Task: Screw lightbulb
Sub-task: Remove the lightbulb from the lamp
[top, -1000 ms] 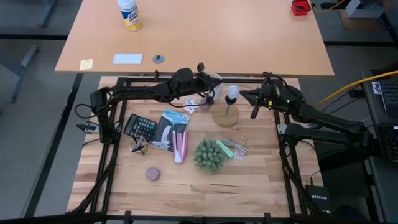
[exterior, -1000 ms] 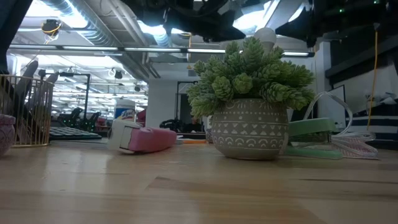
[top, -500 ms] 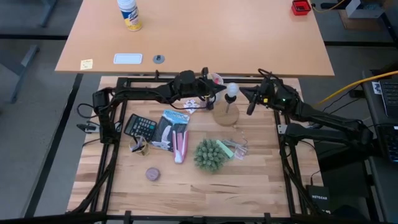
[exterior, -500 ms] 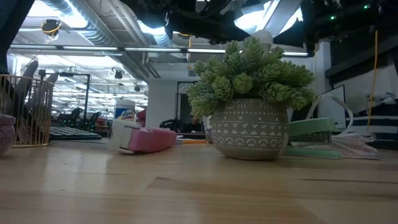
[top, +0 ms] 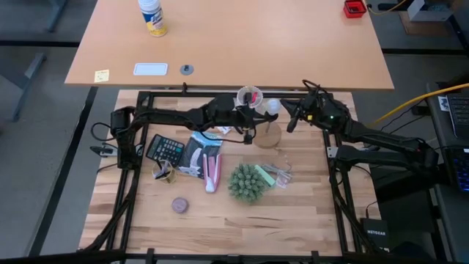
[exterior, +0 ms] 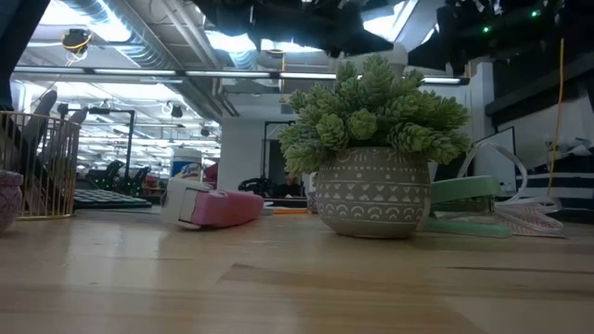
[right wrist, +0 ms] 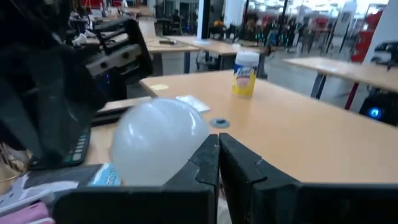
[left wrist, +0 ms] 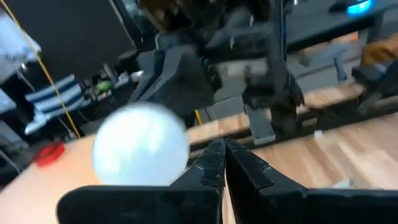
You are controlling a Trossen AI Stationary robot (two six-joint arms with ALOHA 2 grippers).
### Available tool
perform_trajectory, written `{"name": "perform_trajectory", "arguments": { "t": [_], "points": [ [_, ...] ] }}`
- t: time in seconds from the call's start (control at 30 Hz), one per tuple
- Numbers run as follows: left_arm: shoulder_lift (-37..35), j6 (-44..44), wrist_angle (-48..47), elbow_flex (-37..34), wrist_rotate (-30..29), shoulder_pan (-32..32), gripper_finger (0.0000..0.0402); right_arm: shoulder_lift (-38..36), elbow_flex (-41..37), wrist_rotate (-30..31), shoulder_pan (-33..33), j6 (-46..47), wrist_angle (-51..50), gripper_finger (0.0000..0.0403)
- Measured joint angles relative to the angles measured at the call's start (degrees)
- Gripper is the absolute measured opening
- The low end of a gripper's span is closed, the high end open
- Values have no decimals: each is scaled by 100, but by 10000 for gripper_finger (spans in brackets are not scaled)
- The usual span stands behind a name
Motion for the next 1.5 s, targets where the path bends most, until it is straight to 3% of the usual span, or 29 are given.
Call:
{"name": "perform_trajectory", "arguments": {
  "t": [0.13, 0.27, 0.37, 0.5, 0.8, 1.1, 1.5],
  "points": [
    [-8, 20, 617, 0, -77, -23, 5, -189, 0, 0, 1, -187, 108, 17],
    [-14, 117, 1340, 0, -519, 24, 5, -568, 0, -35, 1, -170, 81, 17],
    [-19, 152, 1601, 2, -796, 112, 5, -826, 2, -416, 1, -6, -25, 17],
    [5, -142, 1507, 2, -827, 324, 5, -943, 4, -808, 6, 300, -405, 17],
    [292, -874, 1290, 2, -552, 601, 5, -687, 3, -800, 3, 431, -773, 17],
    [281, -746, 976, 7, -487, 429, 5, -373, 4, 69, 1, 427, -773, 17],
    [287, -741, 558, 7, -440, 89, 5, 222, 2, 182, -3, 422, -315, 17]
  ]
}}
